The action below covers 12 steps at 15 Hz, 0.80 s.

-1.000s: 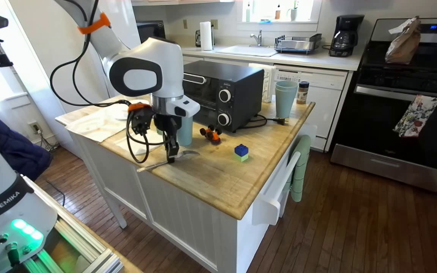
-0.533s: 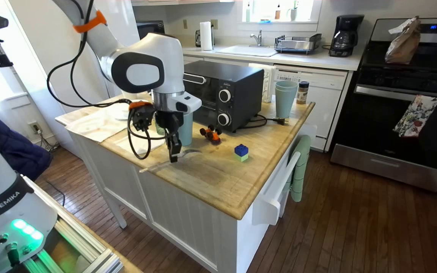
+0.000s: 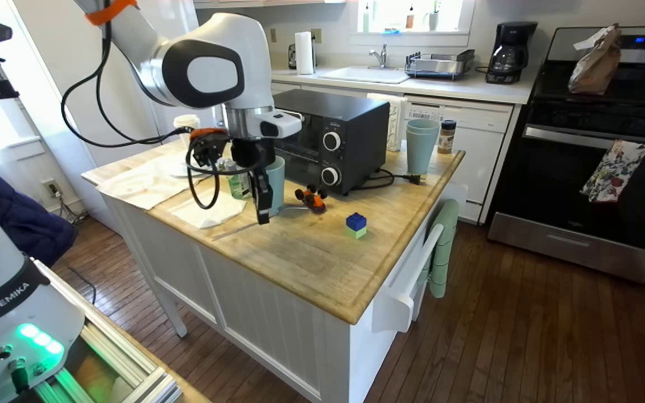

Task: Put the folk in the cup

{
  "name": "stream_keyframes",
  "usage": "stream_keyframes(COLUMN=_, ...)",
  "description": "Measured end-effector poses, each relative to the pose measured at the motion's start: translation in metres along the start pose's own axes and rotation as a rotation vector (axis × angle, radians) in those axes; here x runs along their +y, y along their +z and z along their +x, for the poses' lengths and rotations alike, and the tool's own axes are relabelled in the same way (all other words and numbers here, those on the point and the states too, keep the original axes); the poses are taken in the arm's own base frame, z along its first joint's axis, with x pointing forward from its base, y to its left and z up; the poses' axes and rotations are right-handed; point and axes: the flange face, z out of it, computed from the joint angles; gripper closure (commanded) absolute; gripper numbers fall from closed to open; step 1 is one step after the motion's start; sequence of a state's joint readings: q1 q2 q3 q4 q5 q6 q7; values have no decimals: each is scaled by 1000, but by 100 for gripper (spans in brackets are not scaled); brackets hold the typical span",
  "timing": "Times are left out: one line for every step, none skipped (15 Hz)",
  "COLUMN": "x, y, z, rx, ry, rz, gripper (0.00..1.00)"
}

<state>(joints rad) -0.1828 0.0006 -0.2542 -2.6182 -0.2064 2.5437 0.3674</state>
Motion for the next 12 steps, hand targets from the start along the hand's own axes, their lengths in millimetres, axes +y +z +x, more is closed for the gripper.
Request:
stream_keyframes(x=1, y=-6, z=1, rx=6, ry=1, rz=-2, gripper=97)
stream_keyframes(x=1, y=-12, z=2, rx=10, ry=4, rz=-4, gripper=97)
stream_keyframes(x=2, y=-16, z=2, rx=14, ry=7, rz=-5, gripper=97)
stream_keyframes(x=3, y=-20, z=2, rx=16, ry=10, rz=-5, gripper=97)
stream_keyframes(x=4, y=-22, z=3, rx=20, ry=13, rz=-4, gripper=97)
stream_keyframes(x=4, y=-25, z=3, rx=24, ry=16, rz=-2, gripper=97)
stream_keyframes(x=5, y=-27, z=4, rx=28, ry=19, rz=-1, gripper=97)
stream_keyframes(x=5, y=-30, z=4, rx=33, ry=20, rz=1, gripper=97)
stream_keyframes(x=4, y=-34, z=5, rx=42, ry=19, rz=2, gripper=97)
stream_keyframes(x=3, y=-40, z=5, rx=56, ry=18, rz=2, gripper=97)
stream_keyframes(x=1, y=-47, z=5, rx=72, ry=14, rz=1, gripper=97)
stream_keyframes(x=-1, y=-55, z=4, rx=89, ry=12, rz=0, gripper=97)
